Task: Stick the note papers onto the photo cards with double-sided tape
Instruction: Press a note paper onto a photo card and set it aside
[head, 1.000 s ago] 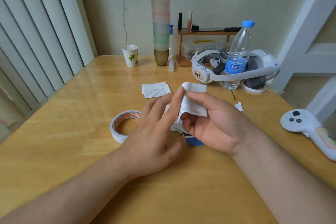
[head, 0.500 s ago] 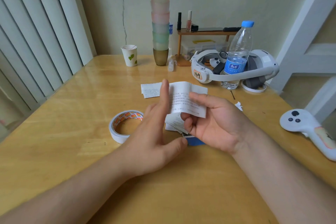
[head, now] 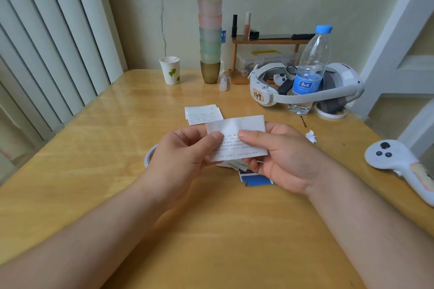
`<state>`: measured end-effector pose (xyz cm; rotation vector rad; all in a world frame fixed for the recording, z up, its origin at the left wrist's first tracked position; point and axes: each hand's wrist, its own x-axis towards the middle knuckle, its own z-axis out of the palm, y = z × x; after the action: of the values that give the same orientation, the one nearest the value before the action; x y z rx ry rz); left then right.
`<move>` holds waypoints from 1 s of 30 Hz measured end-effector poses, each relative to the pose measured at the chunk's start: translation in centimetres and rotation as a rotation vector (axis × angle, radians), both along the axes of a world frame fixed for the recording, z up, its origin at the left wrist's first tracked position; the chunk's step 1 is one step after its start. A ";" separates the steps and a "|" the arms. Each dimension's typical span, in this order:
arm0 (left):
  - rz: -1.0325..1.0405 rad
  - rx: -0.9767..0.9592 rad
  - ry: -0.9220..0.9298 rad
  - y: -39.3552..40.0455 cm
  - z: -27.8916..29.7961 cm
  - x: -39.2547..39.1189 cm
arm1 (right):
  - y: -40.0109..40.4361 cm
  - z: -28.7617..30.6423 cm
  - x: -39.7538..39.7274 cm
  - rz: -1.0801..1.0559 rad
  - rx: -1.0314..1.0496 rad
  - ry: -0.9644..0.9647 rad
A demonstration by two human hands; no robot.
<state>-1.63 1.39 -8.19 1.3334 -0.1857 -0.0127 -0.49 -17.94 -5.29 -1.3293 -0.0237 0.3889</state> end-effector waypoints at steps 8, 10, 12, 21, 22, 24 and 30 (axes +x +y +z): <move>0.123 0.019 0.030 0.5 0.3 0.4 | -1.3 -0.1 0.6 0.054 -0.037 -0.053; 0.166 -0.020 0.032 0.8 0.5 0.6 | -1.9 -0.2 1.0 -0.036 -0.084 -0.107; 0.209 -0.055 0.025 1.0 0.6 0.9 | -2.6 -0.8 1.6 -0.150 -0.443 -0.288; 0.281 -0.057 -0.006 1.1 0.2 1.4 | -2.1 -2.8 2.1 -0.046 -1.361 -0.457; 0.274 -0.061 -0.006 1.2 0.2 1.4 | -2.1 -2.8 2.2 -0.039 -1.364 -0.453; 0.260 -0.057 -0.014 1.2 0.3 1.4 | -2.2 -2.8 2.2 -0.027 -1.336 -0.440; 0.293 0.060 -0.028 1.3 0.1 1.4 | -1.9 -2.8 2.0 -0.106 -1.235 -0.421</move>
<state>-0.24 2.69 -8.11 1.4101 -0.0122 0.2493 1.47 -19.88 -8.07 -2.6035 -0.0707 -0.0259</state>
